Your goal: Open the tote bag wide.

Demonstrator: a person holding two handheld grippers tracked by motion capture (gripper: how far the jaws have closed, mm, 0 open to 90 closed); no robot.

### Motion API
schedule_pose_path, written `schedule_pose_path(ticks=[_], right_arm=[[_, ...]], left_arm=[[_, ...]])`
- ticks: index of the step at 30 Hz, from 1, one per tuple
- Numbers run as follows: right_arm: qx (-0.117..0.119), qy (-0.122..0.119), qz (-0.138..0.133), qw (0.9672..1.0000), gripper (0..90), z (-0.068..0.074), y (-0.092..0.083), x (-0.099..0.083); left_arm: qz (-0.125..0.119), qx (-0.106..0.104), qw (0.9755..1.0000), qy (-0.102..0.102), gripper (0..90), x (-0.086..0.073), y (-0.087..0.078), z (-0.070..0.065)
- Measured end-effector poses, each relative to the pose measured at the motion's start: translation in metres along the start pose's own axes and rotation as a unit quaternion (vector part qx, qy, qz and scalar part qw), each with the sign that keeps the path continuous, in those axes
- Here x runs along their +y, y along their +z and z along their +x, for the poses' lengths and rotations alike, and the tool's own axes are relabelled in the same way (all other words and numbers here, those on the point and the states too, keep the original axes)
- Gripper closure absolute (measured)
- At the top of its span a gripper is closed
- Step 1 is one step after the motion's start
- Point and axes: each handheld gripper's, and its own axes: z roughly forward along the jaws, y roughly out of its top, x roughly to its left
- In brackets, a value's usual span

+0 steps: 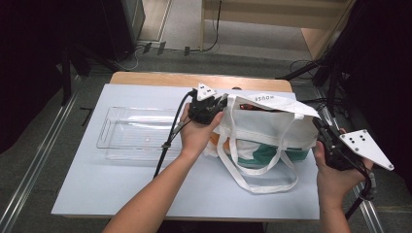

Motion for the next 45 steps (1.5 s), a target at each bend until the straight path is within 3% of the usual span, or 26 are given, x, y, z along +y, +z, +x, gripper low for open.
schedule_pose_path(ticks=[3, 10, 17, 24, 27, 30, 33, 37, 43, 45], right_arm=[[0.003, -0.002, 0.003, 1.0, 89.7, 0.0, 0.003, 0.0], [0.007, -0.006, 0.016, 0.9998, 89.6, -0.004, 0.016, 0.006], [0.002, -0.008, 0.059, 0.9982, 89.3, -0.018, 0.057, 0.009], [-0.001, 0.014, 0.093, 0.9956, 88.0, -0.026, 0.089, 0.004], [-0.004, 0.025, 0.128, 0.9915, 83.9, -0.032, 0.102, -0.003], [-0.003, 0.048, 0.17, 0.9843, 84.8, -0.043, 0.111, -0.016], [0.001, 0.071, 0.197, 0.9779, 85.7, -0.051, 0.115, -0.032], [0.027, 0.137, 0.191, 0.9715, 84.7, -0.067, 0.111, -0.05], [0.033, 0.165, 0.193, 0.9666, 86.0, -0.065, 0.11, -0.072], [0.034, 0.152, 0.203, 0.9668, 87.1, -0.057, 0.112, -0.08]], left_arm=[[0.018, 0.007, 0.9998, 0.006, 89.0, -0.007, 0.004, -0.003], [0.032, 0.004, 0.9995, 0.003, 89.7, -0.021, 0.0, -0.004], [0.046, 0.007, 0.9988, 0.01, 89.8, -0.033, 0.0, -0.006], [0.058, 0.011, 0.9981, 0.017, 89.8, -0.041, 0.002, -0.009], [0.071, 0.003, 0.9973, 0.02, 89.9, -0.046, 0.004, -0.011], [0.084, -0.006, 0.9961, 0.026, 89.9, -0.051, 0.007, -0.015], [0.085, 0.0, 0.9961, 0.024, 89.8, -0.052, 0.008, -0.015], [0.084, 0.001, 0.9964, 0.015, 89.8, -0.051, 0.009, -0.015], [0.089, 0.015, 0.9958, 0.013, 89.6, -0.054, 0.013, -0.016], [0.091, 0.02, 0.9956, 0.015, 89.5, -0.055, 0.014, -0.016]])
